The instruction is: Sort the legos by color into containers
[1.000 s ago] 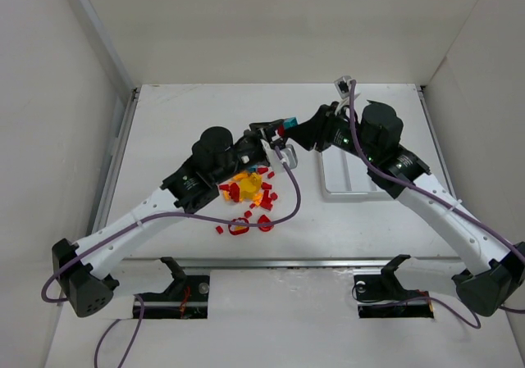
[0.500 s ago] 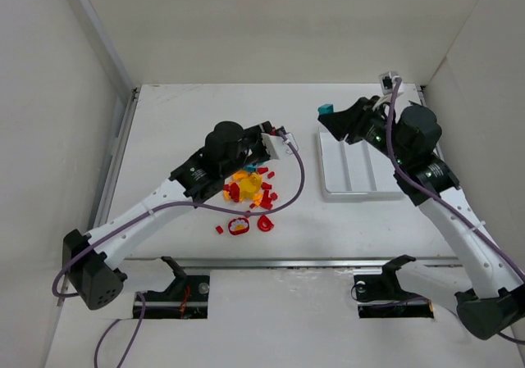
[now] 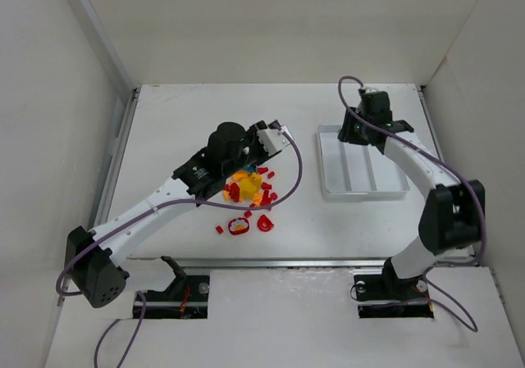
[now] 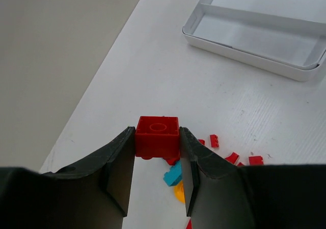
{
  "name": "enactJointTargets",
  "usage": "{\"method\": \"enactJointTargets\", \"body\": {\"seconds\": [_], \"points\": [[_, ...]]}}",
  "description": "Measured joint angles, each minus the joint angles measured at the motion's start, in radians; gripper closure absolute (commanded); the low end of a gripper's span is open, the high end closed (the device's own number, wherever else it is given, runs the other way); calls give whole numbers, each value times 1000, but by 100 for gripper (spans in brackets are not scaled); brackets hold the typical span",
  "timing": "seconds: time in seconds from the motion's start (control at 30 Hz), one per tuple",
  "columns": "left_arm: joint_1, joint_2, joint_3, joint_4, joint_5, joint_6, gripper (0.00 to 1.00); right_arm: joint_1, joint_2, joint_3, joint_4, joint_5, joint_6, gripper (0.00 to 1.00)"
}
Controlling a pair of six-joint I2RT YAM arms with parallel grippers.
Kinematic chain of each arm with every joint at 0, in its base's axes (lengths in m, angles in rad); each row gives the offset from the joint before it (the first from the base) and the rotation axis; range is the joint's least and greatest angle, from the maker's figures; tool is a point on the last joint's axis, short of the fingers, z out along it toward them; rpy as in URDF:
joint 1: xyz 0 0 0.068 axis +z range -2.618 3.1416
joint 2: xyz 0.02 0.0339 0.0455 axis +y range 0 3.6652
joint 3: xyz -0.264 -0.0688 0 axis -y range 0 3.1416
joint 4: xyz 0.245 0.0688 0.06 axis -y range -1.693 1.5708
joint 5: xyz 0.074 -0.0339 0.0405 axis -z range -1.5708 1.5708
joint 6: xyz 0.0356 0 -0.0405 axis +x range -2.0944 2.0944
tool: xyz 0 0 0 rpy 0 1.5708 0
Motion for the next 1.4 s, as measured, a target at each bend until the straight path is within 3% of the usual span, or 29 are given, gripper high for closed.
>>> {"method": "enactJointTargets", "body": {"seconds": [0.17, 0.2, 0.23, 0.27, 0.37, 0.5, 0.7, 0.8, 1.0, 1.17, 1.4], "points": [[22, 14, -21, 4, 8, -51, 100, 2, 152, -24, -50, -41, -24, 100], [28, 16, -25, 3, 13, -57, 100, 2, 156, -26, -53, -47, -26, 96], [34, 18, -27, 3, 19, -62, 100, 2, 157, -26, -50, -55, -28, 89], [40, 20, -28, 3, 27, -65, 100, 2, 157, -25, -46, -61, -30, 66], [52, 21, -29, 4, 44, -69, 100, 2, 169, -15, -48, -86, -42, 29], [55, 23, -29, 16, 85, -68, 100, 2, 194, -3, -59, -134, -82, 10], [55, 29, -32, 39, 156, -26, 100, 2, 132, 19, -109, -237, -153, 9], [56, 16, -72, 104, 194, 27, 100, 2, 3, 17, -85, -413, -176, 9], [56, -65, -206, 277, 324, 162, 100, 21, -292, -56, 273, -883, -72, 7], [53, -115, -231, 392, 458, 255, 100, 42, -266, -42, 393, -1108, -27, 7], [45, -117, -225, 444, 528, 282, 100, 118, -163, -40, 396, -1152, 7, 8]]}}
